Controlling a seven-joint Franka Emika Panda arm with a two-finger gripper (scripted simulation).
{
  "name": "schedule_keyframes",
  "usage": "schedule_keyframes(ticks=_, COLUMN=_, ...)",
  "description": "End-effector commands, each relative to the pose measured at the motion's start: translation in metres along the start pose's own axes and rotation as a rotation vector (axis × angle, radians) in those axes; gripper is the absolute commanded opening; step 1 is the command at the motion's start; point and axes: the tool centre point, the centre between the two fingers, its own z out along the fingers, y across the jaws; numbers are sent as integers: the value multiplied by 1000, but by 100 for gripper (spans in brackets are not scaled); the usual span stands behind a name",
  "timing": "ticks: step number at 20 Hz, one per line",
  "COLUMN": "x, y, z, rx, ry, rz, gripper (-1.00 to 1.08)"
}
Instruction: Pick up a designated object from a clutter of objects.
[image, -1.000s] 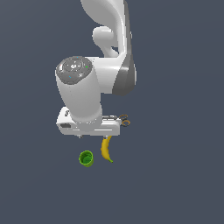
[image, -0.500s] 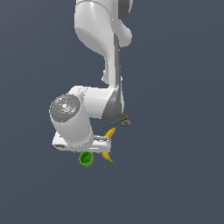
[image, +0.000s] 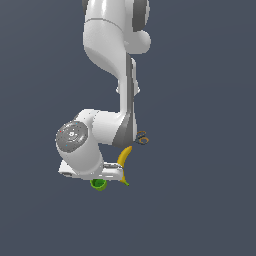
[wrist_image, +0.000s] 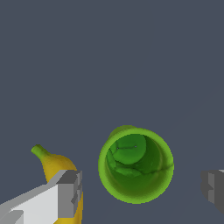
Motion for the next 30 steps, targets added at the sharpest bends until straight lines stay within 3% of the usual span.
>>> schedule_keyframes(ticks=1, x=0, y=0, z=0, rx=0, ry=0, rz=0, gripper=100)
schedule_keyframes(ticks=19, x=1, y=1, z=51, rx=0, ry=1, rz=0, gripper=100)
schedule_keyframes(ticks=20, x=1, y=1, z=51, rx=0, ry=1, rz=0, gripper=-100)
schedule_keyframes(ticks=30, x=1, y=1, z=51, rx=0, ry=1, rz=0, gripper=-100)
